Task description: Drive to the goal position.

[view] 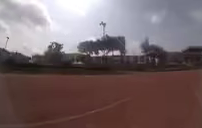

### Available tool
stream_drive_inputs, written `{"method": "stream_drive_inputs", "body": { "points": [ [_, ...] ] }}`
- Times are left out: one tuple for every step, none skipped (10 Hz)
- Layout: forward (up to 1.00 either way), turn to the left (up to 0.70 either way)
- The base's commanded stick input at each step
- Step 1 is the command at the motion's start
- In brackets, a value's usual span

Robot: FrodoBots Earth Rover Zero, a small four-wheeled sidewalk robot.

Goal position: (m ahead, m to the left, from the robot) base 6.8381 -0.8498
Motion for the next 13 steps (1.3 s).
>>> {"method": "stream_drive_inputs", "body": {
  "points": [
    [0.7,0.0],
    [0.7,0.0],
    [0.7,0.0],
    [0.7,0.0],
    [0.7,0.0],
    [0.7,0.0],
    [0.7,0.0],
    [0.7,0.0],
    [0.7,0.0],
    [0.7,0.0],
    [0.7,0.0],
    [0.7,0.0],
    [0.7,0.0]
  ]
}}
